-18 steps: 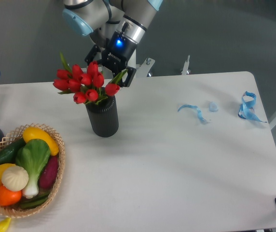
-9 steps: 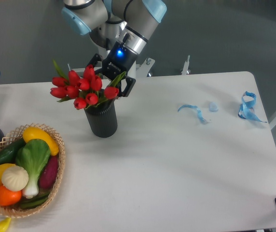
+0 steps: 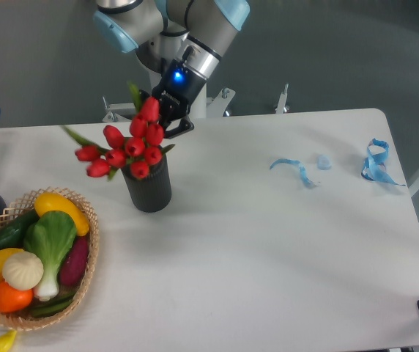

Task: Pick up the flowers from the vase
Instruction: 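Lift the gripped tulips up out of the black vase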

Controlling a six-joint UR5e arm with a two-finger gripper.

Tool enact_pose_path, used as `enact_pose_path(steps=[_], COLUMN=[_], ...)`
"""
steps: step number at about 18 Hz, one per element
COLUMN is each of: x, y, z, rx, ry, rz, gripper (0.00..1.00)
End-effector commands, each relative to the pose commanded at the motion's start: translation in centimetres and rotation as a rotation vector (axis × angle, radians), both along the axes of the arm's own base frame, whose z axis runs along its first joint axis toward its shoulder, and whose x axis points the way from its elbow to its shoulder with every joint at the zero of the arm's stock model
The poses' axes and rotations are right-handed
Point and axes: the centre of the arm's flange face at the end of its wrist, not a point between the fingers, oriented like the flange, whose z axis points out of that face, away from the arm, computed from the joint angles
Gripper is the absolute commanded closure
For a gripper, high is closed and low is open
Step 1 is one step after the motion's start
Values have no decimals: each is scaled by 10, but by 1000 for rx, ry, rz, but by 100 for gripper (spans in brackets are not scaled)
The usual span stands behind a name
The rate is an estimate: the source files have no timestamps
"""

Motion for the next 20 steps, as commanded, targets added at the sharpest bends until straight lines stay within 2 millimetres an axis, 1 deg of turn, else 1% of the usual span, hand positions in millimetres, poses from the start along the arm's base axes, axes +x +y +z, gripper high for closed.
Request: enact_pose_path(steps=[2, 5, 8, 12, 17, 20], x=[9, 8, 5, -5, -6, -5], y=[-5, -3, 0, 4, 5, 4], z=[0, 5, 37, 68, 113, 135], rx=[15, 26, 84, 110, 142, 157], ry=[0, -12, -37, -48, -89, -87], rz=[1, 4, 31, 58, 109, 127], gripper=[97, 97, 97, 97, 97, 97])
